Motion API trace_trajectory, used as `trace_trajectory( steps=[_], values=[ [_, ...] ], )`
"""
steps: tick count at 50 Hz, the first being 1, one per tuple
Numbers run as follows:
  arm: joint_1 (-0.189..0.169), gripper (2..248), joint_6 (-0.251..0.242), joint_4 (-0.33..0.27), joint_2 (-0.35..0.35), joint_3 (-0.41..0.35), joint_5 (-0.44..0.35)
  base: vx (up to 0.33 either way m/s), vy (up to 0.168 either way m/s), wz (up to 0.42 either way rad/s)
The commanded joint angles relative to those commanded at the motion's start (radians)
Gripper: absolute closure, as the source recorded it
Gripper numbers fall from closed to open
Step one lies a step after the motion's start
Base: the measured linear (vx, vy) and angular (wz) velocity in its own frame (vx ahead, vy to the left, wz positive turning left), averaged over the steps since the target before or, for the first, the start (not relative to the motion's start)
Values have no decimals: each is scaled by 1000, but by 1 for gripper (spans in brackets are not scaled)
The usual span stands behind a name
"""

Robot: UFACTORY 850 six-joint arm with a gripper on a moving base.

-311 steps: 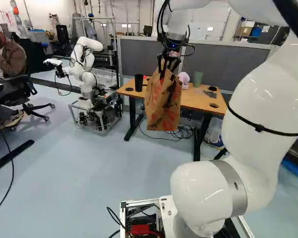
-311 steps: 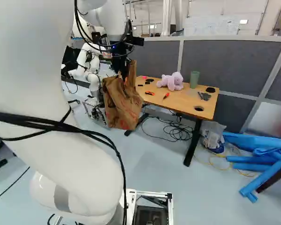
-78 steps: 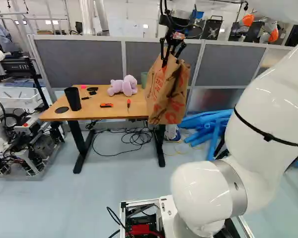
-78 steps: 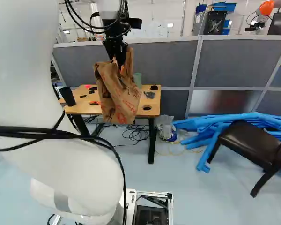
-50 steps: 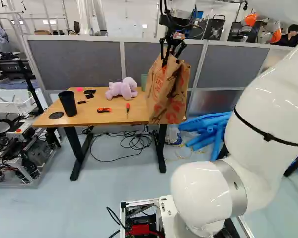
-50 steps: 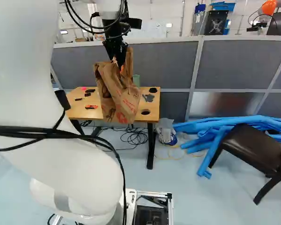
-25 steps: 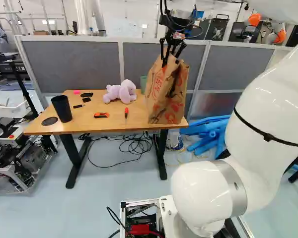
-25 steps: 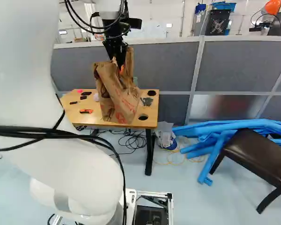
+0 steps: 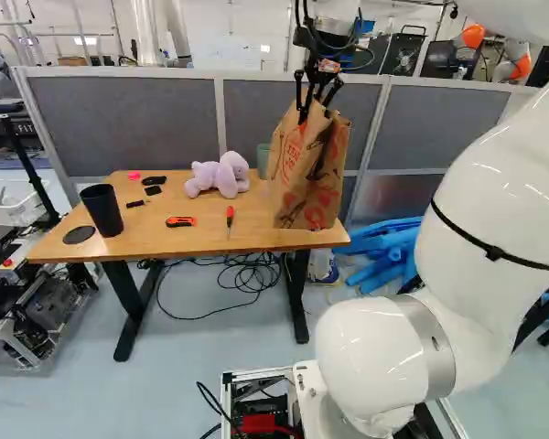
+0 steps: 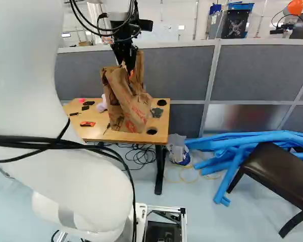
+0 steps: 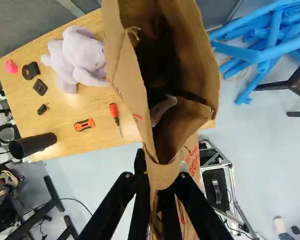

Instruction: Pick up the bag on the ground and place it on the table

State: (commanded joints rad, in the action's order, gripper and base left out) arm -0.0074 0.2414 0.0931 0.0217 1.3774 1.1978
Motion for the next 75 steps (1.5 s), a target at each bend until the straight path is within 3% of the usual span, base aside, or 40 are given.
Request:
trace_trajectory(
  steps=[46, 55, 75],
  values=[
    [0, 225, 5, 1, 0, 0, 15, 34, 0, -1],
    [0, 225, 75, 2, 0, 0, 17, 0, 0, 0],
    [0, 225, 281, 2, 0, 0, 17, 0, 0, 0]
  ],
)
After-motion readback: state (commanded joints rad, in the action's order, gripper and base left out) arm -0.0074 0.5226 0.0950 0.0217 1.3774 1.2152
